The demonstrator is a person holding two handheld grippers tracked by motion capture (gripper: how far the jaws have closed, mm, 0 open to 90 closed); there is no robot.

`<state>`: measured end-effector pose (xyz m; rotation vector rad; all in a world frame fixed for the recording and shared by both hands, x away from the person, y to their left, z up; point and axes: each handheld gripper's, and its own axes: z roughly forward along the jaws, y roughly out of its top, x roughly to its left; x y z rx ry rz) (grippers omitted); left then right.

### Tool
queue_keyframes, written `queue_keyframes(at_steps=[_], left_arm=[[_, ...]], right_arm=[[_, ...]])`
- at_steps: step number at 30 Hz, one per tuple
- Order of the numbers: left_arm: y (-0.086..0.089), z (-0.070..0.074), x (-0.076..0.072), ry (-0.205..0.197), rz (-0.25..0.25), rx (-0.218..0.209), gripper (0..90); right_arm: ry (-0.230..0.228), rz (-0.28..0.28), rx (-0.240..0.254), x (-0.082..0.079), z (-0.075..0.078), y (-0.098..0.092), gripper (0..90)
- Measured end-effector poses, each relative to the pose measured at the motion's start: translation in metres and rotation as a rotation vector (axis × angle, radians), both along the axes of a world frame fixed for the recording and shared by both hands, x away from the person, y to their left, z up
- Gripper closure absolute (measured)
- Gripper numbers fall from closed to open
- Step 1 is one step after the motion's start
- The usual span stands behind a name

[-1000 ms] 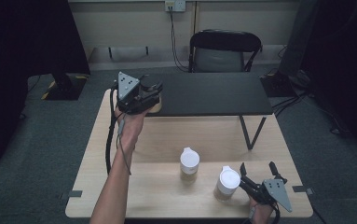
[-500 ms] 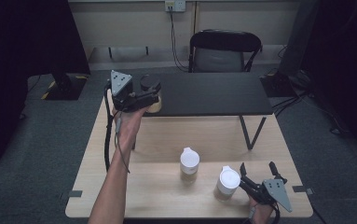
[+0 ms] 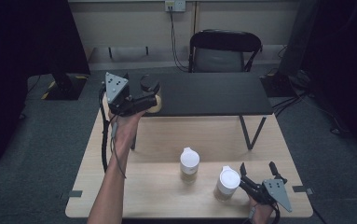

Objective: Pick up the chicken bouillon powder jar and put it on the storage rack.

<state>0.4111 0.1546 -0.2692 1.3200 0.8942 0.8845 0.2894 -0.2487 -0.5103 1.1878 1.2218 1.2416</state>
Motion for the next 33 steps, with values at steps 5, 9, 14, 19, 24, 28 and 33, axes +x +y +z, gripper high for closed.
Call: queue_keyframes(at_steps=[5,9,14,19,24,28,33], left_arm=[[0.0,-0.001,-0.007,-0.022,-0.003,0.005,0.0],[0.002,-0.003,-0.012,-0.023,-0.005,0.019,0.0],[0.007,-0.011,-0.016,-0.028,-0.001,0.009,0.0],[0.01,-0.018,-0.021,-0.027,-0.007,-0.003,0.0],[0.009,-0.023,-0.029,-0.03,-0.018,-0.001,0.0],[0.008,-0.027,-0.033,-0.037,-0.022,0.014,0.0],[0.008,-0.036,-0.037,-0.036,-0.022,0.017,0.0]], right_arm=[[0.0,-0.001,-0.001,0.0,0.0,0.0,0.9],[0.0,-0.001,-0.001,0.0,0.0,0.0,0.9],[0.0,-0.001,-0.001,0.0,0.0,0.0,0.9],[0.0,-0.001,-0.001,0.0,0.0,0.0,0.9],[0.0,-0.001,-0.001,0.0,0.0,0.0,0.9],[0.0,-0.001,-0.001,0.0,0.0,0.0,0.9],[0.0,-0.002,-0.001,0.0,0.0,0.0,0.9]])
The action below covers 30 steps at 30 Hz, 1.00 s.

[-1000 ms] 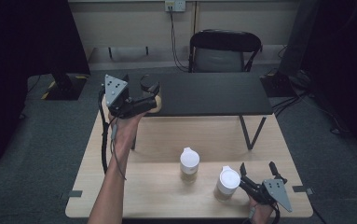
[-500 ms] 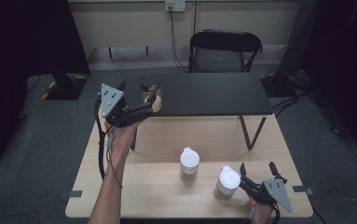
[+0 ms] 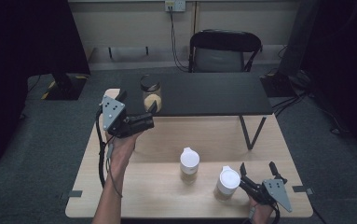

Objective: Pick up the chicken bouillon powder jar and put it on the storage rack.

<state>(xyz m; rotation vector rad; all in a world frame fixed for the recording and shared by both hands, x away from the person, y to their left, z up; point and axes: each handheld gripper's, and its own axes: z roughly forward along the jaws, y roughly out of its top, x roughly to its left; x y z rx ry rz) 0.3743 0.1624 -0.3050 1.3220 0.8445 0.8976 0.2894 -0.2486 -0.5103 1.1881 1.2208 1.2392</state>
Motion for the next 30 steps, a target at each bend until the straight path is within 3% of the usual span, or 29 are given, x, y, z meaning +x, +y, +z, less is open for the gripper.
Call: queue_keyframes(at_steps=[16,23,26,30], left_arm=[[-0.003,-0.024,-0.014,-0.003,-0.036,0.002,0.0],[-0.005,-0.036,-0.026,-0.037,-0.039,-0.015,0.0],[-0.006,-0.04,-0.029,-0.032,-0.059,-0.021,0.0],[-0.009,-0.046,-0.036,-0.051,-0.06,0.003,0.0]], right_arm=[[0.0,0.0,0.0,0.0,0.0,0.0,0.9],[0.0,0.001,0.0,0.0,0.0,0.0,0.9],[0.0,0.002,0.0,0.0,0.0,0.0,0.9],[0.0,0.001,0.0,0.0,0.0,0.0,0.9]])
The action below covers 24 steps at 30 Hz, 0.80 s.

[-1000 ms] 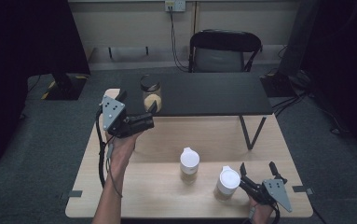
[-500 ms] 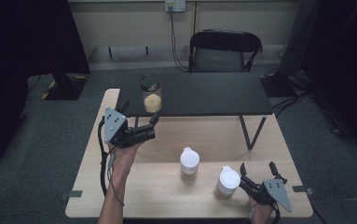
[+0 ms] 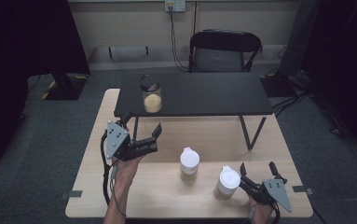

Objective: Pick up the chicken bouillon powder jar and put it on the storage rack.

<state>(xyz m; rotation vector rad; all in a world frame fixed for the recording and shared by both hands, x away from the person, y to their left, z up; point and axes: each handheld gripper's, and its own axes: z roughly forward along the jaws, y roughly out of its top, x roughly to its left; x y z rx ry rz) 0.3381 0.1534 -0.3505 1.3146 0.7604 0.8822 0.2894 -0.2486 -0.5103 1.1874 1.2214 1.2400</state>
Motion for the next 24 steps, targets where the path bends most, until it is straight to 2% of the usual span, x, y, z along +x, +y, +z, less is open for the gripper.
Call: queue_keyframes(at_steps=[7,10,15,24], left_arm=[[0.001,-0.016,-0.006,0.002,-0.01,-0.021,0.0],[0.0,-0.022,-0.009,0.002,-0.003,-0.009,0.0],[0.002,-0.03,-0.011,0.011,-0.006,-0.017,0.0],[0.011,-0.053,-0.018,0.034,0.029,-0.041,0.0]], right_arm=[[0.0,0.0,0.0,0.0,0.0,0.0,0.9],[0.0,0.0,0.0,0.0,0.0,0.0,0.9],[0.0,0.0,0.0,0.0,0.0,0.0,0.9],[0.0,0.0,0.0,0.0,0.0,0.0,0.9]])
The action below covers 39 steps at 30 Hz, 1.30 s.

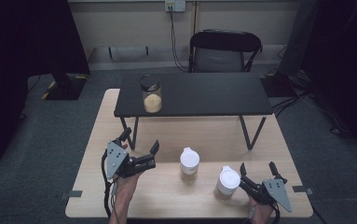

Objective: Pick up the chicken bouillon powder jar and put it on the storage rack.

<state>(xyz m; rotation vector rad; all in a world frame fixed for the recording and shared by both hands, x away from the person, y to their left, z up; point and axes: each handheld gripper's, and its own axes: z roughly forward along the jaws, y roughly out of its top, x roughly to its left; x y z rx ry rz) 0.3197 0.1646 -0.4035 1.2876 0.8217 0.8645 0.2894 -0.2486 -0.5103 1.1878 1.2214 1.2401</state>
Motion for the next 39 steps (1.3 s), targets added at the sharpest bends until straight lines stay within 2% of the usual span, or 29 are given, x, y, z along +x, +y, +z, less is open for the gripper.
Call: queue_keyframes(at_steps=[7,12,18,20,24,26,32,34,39], left_arm=[[0.003,-0.022,-0.003,0.034,0.019,0.01,0.0],[0.001,-0.034,-0.006,0.03,0.037,0.025,0.0],[-0.004,-0.048,-0.008,0.032,0.03,0.04,0.0],[-0.006,-0.055,-0.008,0.044,0.029,0.064,0.1],[-0.003,-0.068,-0.009,0.047,0.05,0.049,0.4],[-0.002,-0.074,-0.008,0.057,0.06,0.069,0.5],[0.002,-0.088,-0.006,0.073,0.088,0.057,0.6],[0.002,-0.092,-0.006,0.065,0.107,0.054,0.8],[0.001,-0.104,-0.006,0.075,0.113,0.082,1.0]], right_arm=[[0.0,0.0,0.0,0.0,0.0,0.0,0.9],[0.0,0.0,-0.001,0.0,0.0,0.0,0.9],[0.0,0.0,0.0,0.0,0.0,0.0,0.9],[0.0,0.0,0.0,0.0,0.0,0.0,0.9],[0.0,0.0,0.0,0.0,0.0,0.0,0.9],[0.0,-0.001,0.0,0.0,0.0,0.0,0.9],[0.0,-0.002,-0.001,0.0,0.0,0.0,0.9],[0.0,-0.002,-0.001,0.0,0.0,0.0,0.9],[0.0,-0.002,-0.001,0.0,0.0,0.0,0.9]])
